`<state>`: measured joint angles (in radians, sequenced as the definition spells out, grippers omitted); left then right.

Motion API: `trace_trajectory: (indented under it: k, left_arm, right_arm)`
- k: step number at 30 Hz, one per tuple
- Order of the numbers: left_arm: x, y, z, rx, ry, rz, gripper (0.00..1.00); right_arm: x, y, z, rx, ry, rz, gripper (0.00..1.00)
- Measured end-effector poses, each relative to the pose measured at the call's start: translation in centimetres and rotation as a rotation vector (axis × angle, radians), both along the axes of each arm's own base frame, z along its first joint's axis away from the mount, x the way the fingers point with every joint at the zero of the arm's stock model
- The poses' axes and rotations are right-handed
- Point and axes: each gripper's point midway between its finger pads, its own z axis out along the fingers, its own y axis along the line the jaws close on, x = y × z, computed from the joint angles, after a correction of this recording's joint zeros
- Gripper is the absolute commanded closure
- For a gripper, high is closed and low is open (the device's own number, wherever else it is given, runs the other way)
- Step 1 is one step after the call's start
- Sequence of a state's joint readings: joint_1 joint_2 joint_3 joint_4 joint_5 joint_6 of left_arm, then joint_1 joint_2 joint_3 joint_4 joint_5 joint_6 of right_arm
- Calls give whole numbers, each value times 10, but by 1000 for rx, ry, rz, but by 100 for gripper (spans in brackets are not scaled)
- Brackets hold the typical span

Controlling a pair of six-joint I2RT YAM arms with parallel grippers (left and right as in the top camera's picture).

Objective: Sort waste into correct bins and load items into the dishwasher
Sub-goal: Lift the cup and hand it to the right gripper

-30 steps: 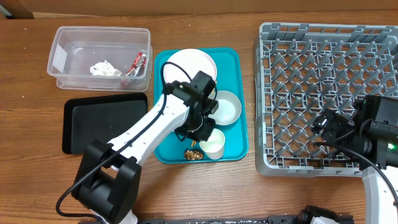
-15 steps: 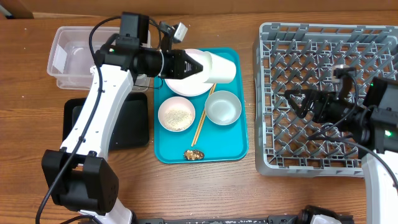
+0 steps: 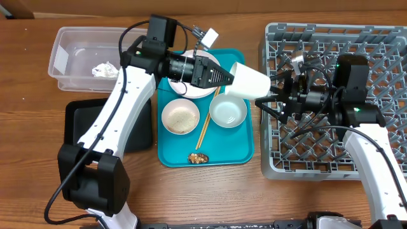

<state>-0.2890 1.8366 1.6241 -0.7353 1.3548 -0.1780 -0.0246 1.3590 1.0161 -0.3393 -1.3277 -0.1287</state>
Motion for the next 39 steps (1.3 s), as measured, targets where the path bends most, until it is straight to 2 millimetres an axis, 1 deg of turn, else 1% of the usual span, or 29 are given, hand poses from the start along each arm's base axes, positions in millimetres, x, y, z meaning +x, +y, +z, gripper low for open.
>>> trace_trajectory:
  k: [2,4,6,8,9,11,13,19,24,26,32,34,36,38,39]
  left_arm:
    - [-3,-3,0,1,4,-9,96]
    - [-3,-4,0,1,3,-10,96]
    - [-3,-4,0,1,7,-10,96]
    - [-3,-4,0,1,7,-11,96]
    - [-4,-4,0,1,7,-11,96]
    - [-4,-4,0,1,7,-11,96]
    - [-4,-4,0,0,7,-12,96]
    - [-4,-4,1,-4,12,-15,96]
    - [-6,-4,3,-15,16,-23,96]
    - [-6,-4,4,-19,16,-26,96]
    - [-6,-4,4,-22,14,-28,96]
    - [-6,-4,4,-19,13,-26,88]
    - [-4,-4,1,-3,17,-14,76]
    - [1,-4,-6,40,20,17,65]
    - [3,-3,-12,69,21,38,62]
  right_arm:
    - [4,0,9,14,-34,1,0]
    - [5,1,12,21,-37,2,0]
    - [4,3,16,32,-46,18,2]
    - [0,8,18,38,-41,40,6]
    - [-4,13,18,42,-37,61,10]
    - [-8,21,20,46,-38,91,15]
    - [-11,25,21,49,-41,104,16]
    - [-9,25,23,50,-68,105,18]
    - [-7,25,26,48,-99,102,27]
    - [-6,25,28,47,-119,99,33]
    - [-5,24,29,48,-112,95,44]
    - [-5,24,28,48,-111,94,48]
    - [-3,24,28,44,-101,82,57]
    - [0,23,25,40,-62,60,60]
    - [1,23,23,37,-38,48,61]
